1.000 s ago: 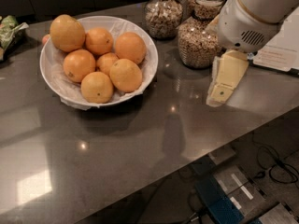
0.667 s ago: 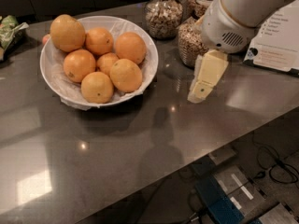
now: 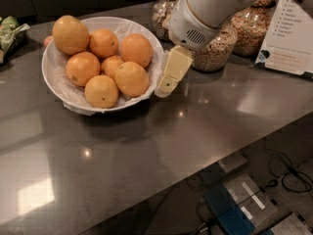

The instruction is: Pick orange from white bowl

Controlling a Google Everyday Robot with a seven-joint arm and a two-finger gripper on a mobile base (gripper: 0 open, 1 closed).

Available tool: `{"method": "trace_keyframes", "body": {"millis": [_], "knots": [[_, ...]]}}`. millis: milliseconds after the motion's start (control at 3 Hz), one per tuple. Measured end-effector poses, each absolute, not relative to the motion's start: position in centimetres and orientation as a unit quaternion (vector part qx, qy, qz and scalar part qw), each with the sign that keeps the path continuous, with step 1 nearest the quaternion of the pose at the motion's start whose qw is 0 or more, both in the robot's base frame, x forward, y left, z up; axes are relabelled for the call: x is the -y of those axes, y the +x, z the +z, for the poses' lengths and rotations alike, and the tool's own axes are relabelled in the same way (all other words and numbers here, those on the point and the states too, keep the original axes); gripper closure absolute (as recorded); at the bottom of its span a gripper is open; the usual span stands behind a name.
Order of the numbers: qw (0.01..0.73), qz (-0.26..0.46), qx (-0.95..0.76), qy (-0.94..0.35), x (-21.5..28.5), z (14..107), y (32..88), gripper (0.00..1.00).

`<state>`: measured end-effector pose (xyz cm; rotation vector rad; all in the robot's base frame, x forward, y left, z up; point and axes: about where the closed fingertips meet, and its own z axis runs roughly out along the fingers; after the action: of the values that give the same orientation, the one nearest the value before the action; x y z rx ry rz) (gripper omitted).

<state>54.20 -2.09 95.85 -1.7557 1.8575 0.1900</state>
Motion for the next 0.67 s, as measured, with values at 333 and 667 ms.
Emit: {"method": "trace_keyframes", "body": {"millis": [333, 667], "knots": [[0.29, 0.074, -0.691, -0.658, 1.5, 95.7, 54.3, 0.0], [0.336, 0.103, -0.661, -0.663, -2.5, 96.1, 55.5, 0.0]]}}
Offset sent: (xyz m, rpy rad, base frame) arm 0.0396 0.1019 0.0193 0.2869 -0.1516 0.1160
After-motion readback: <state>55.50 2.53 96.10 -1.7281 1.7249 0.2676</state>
